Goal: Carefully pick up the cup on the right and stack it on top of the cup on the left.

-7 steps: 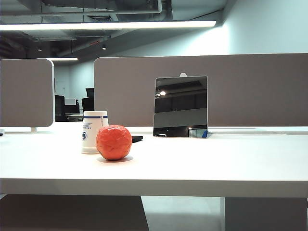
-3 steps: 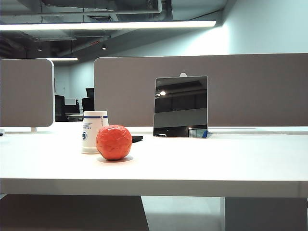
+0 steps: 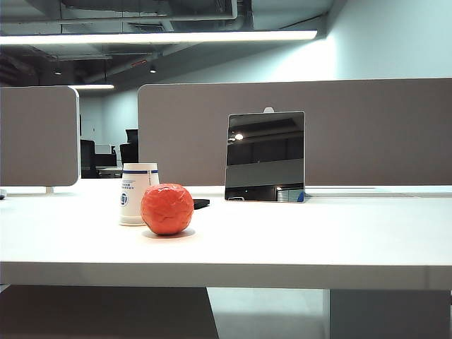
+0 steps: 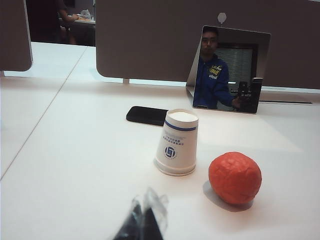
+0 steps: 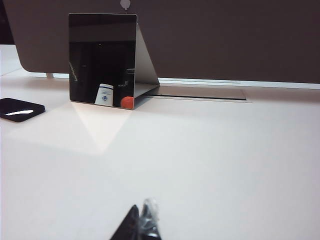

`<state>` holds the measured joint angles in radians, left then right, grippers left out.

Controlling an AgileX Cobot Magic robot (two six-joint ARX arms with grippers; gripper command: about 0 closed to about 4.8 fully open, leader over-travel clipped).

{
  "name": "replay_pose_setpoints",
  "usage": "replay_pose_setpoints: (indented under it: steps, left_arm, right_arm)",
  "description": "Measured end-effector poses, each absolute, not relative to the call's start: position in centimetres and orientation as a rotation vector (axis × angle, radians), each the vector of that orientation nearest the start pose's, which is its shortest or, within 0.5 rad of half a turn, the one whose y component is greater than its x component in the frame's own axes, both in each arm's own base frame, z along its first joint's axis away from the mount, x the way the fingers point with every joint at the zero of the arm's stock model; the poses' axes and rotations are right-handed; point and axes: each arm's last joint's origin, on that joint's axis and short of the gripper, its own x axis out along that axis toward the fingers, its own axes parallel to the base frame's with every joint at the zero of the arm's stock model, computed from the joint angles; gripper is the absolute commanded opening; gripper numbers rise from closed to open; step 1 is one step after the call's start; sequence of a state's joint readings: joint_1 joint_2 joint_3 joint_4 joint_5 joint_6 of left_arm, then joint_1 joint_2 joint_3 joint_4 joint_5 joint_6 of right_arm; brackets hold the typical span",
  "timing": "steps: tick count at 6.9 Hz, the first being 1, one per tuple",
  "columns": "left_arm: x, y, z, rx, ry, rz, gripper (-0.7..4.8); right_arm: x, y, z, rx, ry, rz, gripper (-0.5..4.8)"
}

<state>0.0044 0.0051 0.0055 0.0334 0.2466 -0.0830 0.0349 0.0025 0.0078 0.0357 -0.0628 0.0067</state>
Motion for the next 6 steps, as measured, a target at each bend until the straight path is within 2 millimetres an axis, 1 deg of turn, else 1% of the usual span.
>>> replay_pose_setpoints:
  steps: [6]
  left_arm:
    - [9.68, -0.66, 16.80, -0.079, -0.022, -0.243, -0.05]
  right_arm:
    - [9.71, 0.54, 17.05, 0.006, -0.051, 0.103, -0.01]
